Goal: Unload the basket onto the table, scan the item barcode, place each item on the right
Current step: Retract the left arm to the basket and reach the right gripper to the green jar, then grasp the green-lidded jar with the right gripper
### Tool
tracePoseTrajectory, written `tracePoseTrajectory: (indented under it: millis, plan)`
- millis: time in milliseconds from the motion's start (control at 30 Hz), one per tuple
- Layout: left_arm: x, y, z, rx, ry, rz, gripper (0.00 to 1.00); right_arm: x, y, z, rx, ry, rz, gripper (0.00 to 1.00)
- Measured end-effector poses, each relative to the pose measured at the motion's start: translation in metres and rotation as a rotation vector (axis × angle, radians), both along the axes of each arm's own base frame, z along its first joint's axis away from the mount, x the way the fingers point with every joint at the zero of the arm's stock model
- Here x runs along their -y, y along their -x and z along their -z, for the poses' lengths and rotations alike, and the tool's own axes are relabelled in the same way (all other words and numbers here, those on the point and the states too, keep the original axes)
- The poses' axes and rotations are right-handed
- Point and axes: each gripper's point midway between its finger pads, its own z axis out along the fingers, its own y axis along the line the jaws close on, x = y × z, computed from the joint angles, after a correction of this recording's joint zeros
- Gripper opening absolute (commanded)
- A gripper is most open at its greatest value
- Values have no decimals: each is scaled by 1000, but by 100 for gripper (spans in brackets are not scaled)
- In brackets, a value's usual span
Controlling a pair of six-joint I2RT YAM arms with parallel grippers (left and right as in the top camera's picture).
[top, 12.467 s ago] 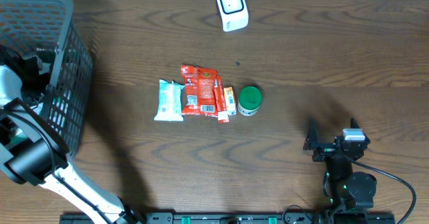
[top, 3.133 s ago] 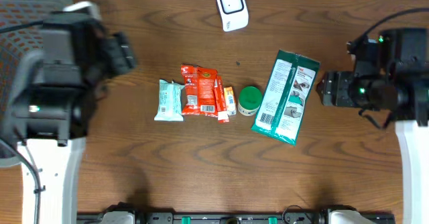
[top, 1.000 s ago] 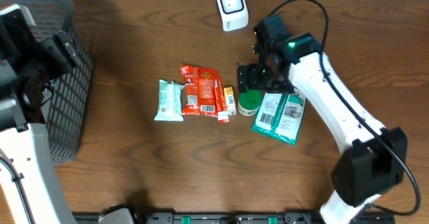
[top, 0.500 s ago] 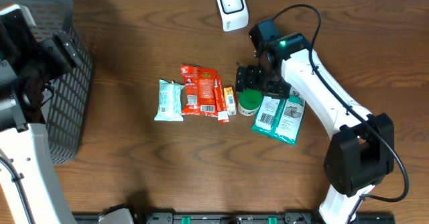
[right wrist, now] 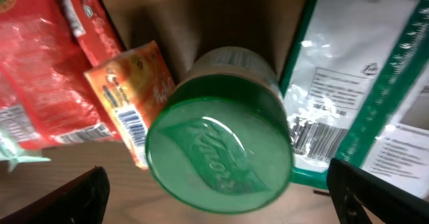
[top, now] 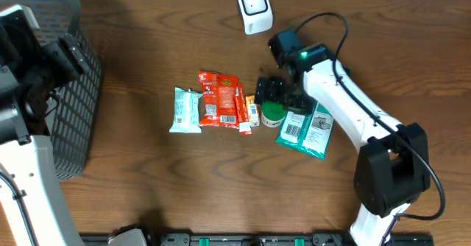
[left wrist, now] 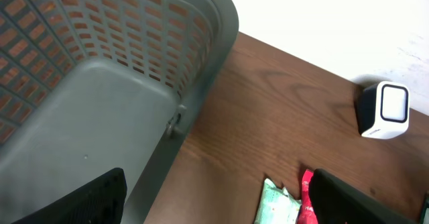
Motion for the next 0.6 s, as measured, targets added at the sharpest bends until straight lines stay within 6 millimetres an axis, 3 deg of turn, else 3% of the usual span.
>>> tracePoseTrajectory:
  millis: [267,600]
  plan:
    - [0,0,0,0,0,0,87,1,5,14,-11,6,20,82]
    - [0,0,0,0,0,0,87,4,3,14,1,24,17,73]
